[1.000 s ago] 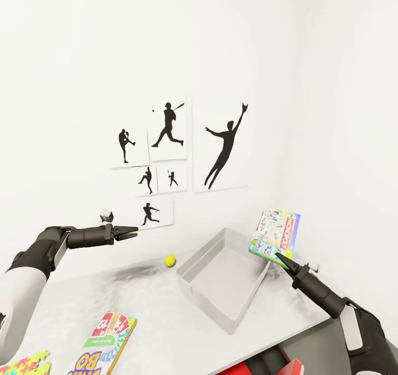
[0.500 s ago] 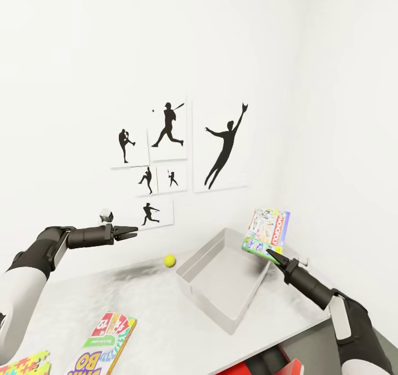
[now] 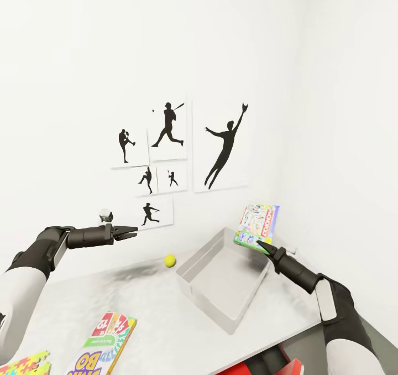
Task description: Put all the toys in the child's room - the three board games (two on the bed and one on the table), the two jigsaw puzzles on the table, and the tennis ball on the table - inside the toy box on the table in the child's room.
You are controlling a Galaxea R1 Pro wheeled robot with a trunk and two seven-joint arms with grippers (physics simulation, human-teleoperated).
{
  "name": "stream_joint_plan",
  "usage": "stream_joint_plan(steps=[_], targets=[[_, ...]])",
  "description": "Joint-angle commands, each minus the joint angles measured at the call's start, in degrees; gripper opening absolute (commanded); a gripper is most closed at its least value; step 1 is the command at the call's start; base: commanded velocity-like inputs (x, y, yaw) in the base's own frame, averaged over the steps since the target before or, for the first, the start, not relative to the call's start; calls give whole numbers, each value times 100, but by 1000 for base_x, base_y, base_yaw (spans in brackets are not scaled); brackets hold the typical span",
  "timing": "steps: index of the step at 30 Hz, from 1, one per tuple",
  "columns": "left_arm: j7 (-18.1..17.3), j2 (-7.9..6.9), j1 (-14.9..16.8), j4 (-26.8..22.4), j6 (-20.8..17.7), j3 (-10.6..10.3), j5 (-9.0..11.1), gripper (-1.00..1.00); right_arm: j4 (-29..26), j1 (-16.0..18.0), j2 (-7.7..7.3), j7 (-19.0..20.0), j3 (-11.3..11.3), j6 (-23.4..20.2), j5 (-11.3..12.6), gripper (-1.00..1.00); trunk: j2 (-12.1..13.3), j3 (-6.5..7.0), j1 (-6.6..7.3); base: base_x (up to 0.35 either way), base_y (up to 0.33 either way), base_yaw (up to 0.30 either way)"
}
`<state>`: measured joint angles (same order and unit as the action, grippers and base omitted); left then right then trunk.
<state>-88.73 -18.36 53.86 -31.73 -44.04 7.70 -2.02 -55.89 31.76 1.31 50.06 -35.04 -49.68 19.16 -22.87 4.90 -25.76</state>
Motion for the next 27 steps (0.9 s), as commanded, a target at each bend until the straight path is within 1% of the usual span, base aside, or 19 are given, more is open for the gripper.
stream_joint_plan(steps=[1,6,8,15,20,23,27], targets=[[-31,0,1,0,-61,11,-22,100,-1,66,50,-127,-4,-30,-3,-100,-5,-3,-2,0,0,0],[-31,1,1,0,-61,5,-23,100,76,358,195,-778,27,-40,0,-100,-5,-3,-2,0,0,0],[-31,0,1,0,-61,4,-21,100,128,418,207,-882,29,-41,0,-100,-5,-3,-2,0,0,0],[-31,-1,2,0,-61,11,-19,100,591,789,260,-1356,32,-30,0,-100,-5,-3,-2,0,0,0],[-31,-8,1,0,-61,12,-18,100,882,1014,304,-1839,28,-19,6,-100,-5,-3,-2,0,0,0],[-31,-10,1,0,-61,13,-18,100,1095,1173,314,-2230,25,-3,13,-100,-5,-3,-2,0,0,0],[-31,-10,1,-1,-61,13,-18,100,1207,1339,322,-2918,24,15,17,-100,-5,-3,-2,0,0,0]])
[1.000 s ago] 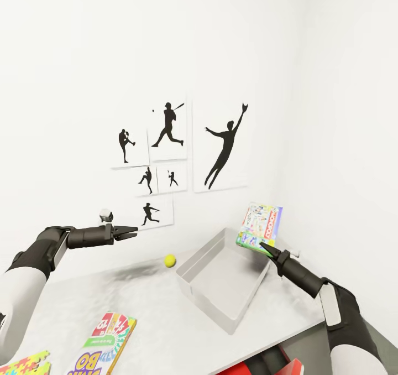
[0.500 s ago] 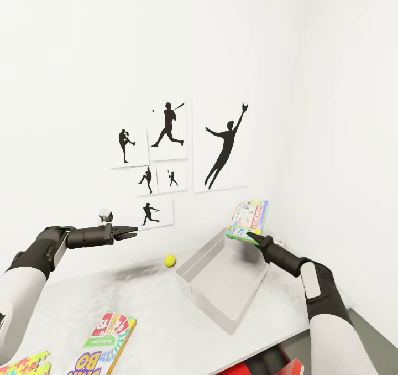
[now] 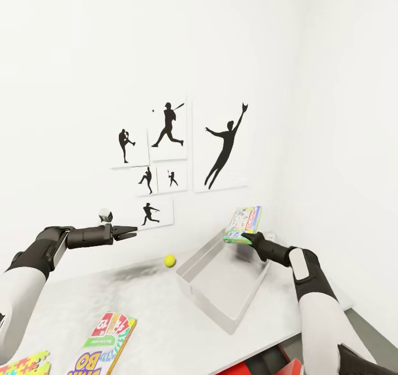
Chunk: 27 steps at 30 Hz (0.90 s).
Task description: Put all the toys in the child's room - the three board games (two on the bed and one on the table), the two jigsaw puzzles on the table, and the tennis ball on the table - inside the toy box on the table in the child's room.
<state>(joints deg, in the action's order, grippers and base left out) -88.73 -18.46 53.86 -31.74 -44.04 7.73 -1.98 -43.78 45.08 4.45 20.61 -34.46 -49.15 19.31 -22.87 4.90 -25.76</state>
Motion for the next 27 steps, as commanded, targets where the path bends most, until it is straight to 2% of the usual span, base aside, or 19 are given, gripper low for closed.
stream_joint_plan(steps=[1,7,12,16,22,27], targets=[[-31,1,2,0,-60,9,-22,100,4,34,9,-108,-34,-33,2,-100,-5,-3,-2,0,0,0],[-31,1,2,1,-60,9,-22,100,17,144,59,-360,-37,-51,70,-100,-5,-3,-2,0,0,0],[-31,1,2,1,-60,9,-22,100,19,177,221,-479,-35,-58,144,-100,-5,-3,-2,0,0,0],[-31,3,2,1,-60,9,-22,100,19,183,291,-892,-41,-59,221,-100,-5,-3,-2,0,0,0],[-31,2,2,1,-60,9,-22,100,19,185,320,-1302,-39,-74,543,-100,-5,-3,-2,0,0,0],[-31,1,2,1,-60,9,-22,100,19,185,319,-1446,-35,-84,614,-100,-5,-17,-2,0,0,0]])
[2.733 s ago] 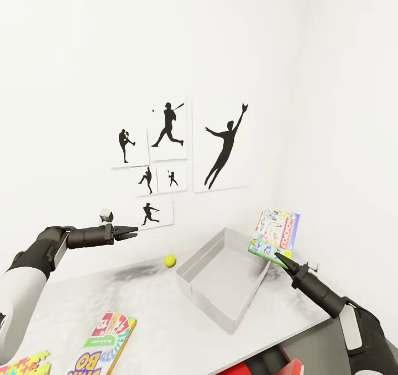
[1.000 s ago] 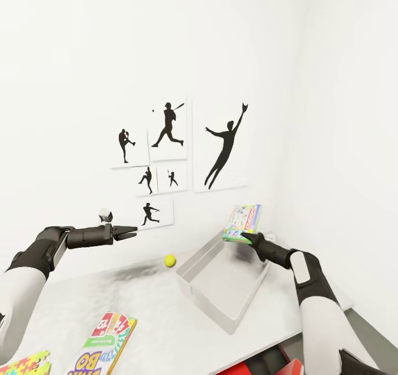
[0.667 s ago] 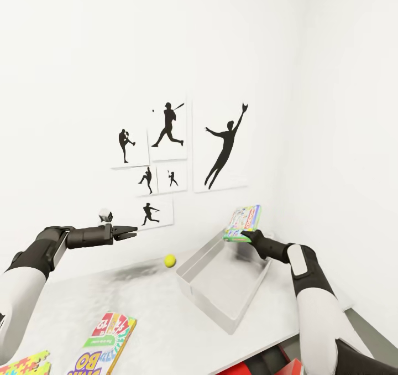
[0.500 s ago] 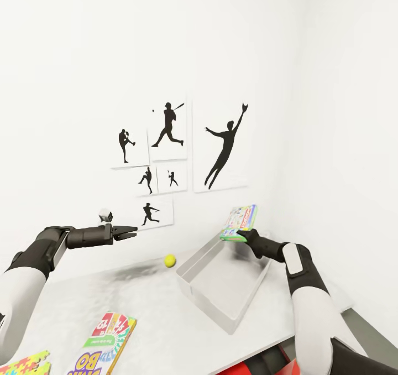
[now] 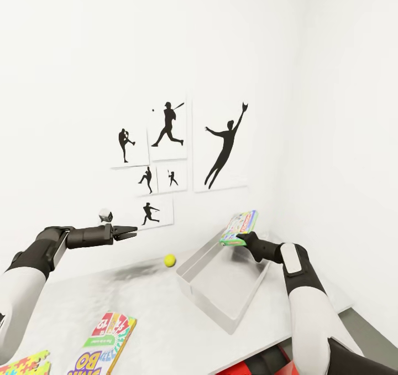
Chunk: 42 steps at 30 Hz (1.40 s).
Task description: Put all the toys in the child's room - the three board games (two on the bed and one on the table), the two jigsaw puzzles on the table, and the tennis ball on the table - inside the toy box on the table in the child's room.
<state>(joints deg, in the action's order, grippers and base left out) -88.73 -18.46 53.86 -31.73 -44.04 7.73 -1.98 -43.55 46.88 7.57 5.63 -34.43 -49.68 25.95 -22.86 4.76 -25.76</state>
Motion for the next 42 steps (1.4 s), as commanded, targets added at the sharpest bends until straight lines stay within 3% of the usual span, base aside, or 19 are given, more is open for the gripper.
stream_joint_plan(steps=[1,8,13,21,27,42], targets=[[-31,1,2,0,-62,9,-20,100,-4,5,7,43,-41,-31,-45,-100,-5,-11,-2,0,0,0],[-30,16,6,-9,-148,21,-15,100,-4,9,7,-201,-46,-33,18,-100,-5,-72,-2,0,0,0],[-30,19,40,-196,-715,28,-23,100,-4,32,2,-626,-46,-38,446,-100,-5,-118,-2,0,0,0],[-39,-15,176,-705,-1431,38,-15,100,-4,45,6,-1747,-40,-37,1344,-100,-5,-192,-2,0,0,0],[-38,-8,310,-750,-1534,47,-19,100,-4,48,32,-1942,-38,-30,1445,-100,-5,-248,-2,0,0,0],[-22,26,327,-756,-1546,53,-30,100,175,119,112,-2004,-46,20,1469,-100,-5,-388,-2,0,0,0]])
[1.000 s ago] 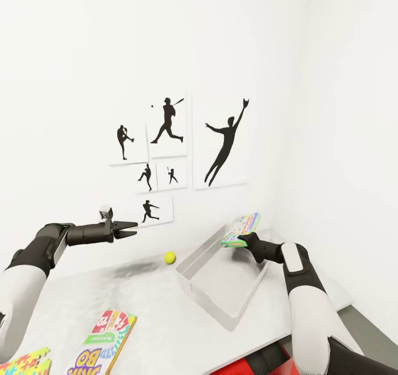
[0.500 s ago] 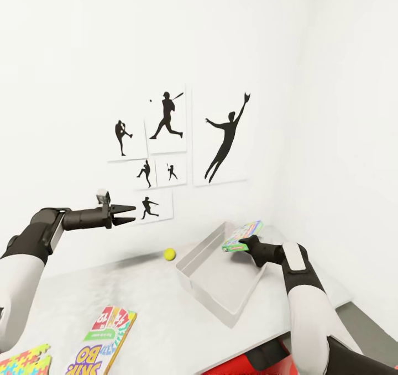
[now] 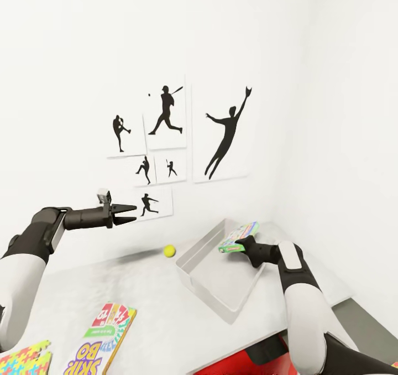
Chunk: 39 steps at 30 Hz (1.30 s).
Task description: Put all the toys in the child's room - the three board games (two on the bed and one on the table), the two jigsaw puzzles on the table, and the tennis ball on the table - inside the toy box on the table in the child's room.
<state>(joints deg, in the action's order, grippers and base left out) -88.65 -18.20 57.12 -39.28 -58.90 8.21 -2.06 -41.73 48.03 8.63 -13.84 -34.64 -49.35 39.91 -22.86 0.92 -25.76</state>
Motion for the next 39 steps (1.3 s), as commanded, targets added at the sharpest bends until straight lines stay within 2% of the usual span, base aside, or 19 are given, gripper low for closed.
stream_joint_plan(steps=[1,18,25,39], targets=[[-30,1,1,-1,-60,6,-22,100,4,5,7,-59,-26,-10,72,-100,-6,-12,-2,0,0,0],[-21,1,1,-1,-59,2,-22,100,29,5,6,-167,-20,140,73,-100,-6,-167,-2,0,0,0],[-21,48,1,-10,-51,6,-22,100,-51,43,33,-128,-15,158,72,-100,-6,-176,-2,0,0,0],[-21,79,1,-10,-51,14,-22,100,-55,127,-14,-111,-17,280,78,-100,-6,-176,-2,0,0,0]])
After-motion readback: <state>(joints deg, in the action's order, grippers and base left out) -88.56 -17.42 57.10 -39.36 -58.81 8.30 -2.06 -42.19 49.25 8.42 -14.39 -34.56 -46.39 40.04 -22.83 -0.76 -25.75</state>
